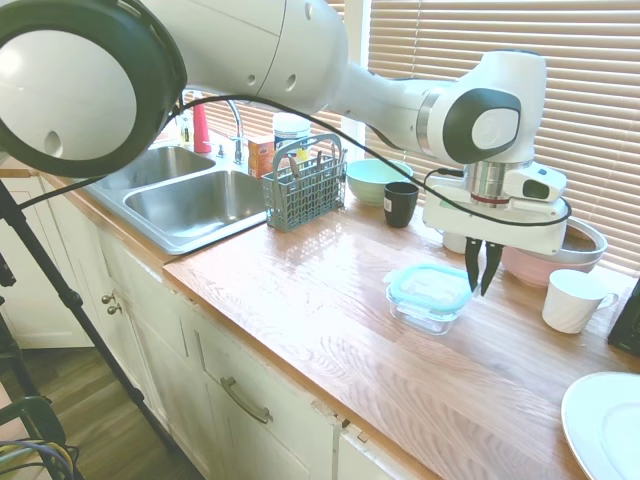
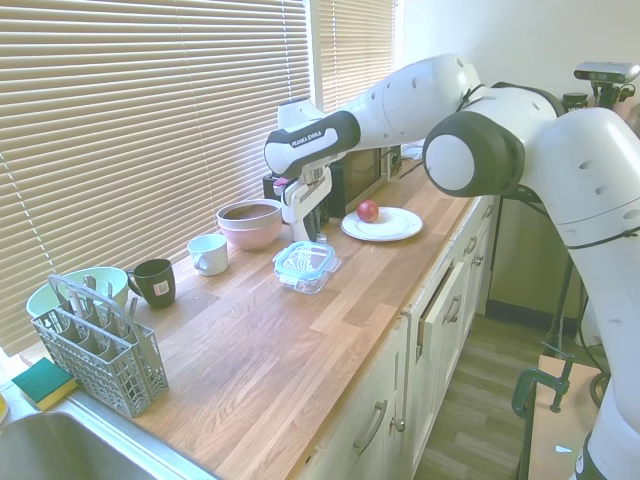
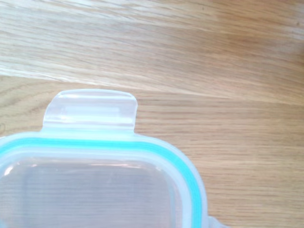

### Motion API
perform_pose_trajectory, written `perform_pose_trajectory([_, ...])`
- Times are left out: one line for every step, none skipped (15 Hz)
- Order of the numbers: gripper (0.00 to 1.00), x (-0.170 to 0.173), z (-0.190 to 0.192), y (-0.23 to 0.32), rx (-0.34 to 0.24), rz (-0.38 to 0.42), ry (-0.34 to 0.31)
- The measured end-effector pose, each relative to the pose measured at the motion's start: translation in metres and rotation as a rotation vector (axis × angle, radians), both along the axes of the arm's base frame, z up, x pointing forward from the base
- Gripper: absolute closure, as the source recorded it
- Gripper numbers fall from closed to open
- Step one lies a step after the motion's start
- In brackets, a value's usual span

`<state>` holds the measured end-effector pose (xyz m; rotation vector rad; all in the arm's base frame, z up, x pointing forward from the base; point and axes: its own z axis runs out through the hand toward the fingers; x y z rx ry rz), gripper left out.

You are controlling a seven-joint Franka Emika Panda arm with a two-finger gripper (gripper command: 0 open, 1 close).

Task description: Cover the lid of the food container

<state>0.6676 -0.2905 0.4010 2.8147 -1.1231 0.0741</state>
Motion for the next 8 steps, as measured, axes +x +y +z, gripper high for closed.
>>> perform_pose_trajectory([1.00, 0.0018, -0.0036, 0.0004, 0.000, 0.002, 0.003])
perform_pose_trajectory([1.00, 0.0041, -0.0076, 0.0017, 0.000, 0.005, 0.007])
perform_pose_trajectory([1.00, 0.0061, -0.0085, 0.0031, -0.002, 0.008, 0.006])
perform_pose_trajectory([1.00, 0.0077, -0.0085, 0.0049, -0.002, 0.011, 0.006])
perform_pose_trajectory([1.00, 0.0088, -0.0086, 0.0062, -0.003, 0.013, 0.005])
perform_pose_trajectory([1.00, 0.0093, -0.0086, 0.0066, -0.003, 0.013, 0.005])
perform_pose_trajectory([1.00, 0.0096, -0.0087, 0.0073, -0.003, 0.014, 0.006])
perform_pose_trajectory([1.00, 0.0100, -0.0087, 0.0085, -0.003, 0.015, 0.006])
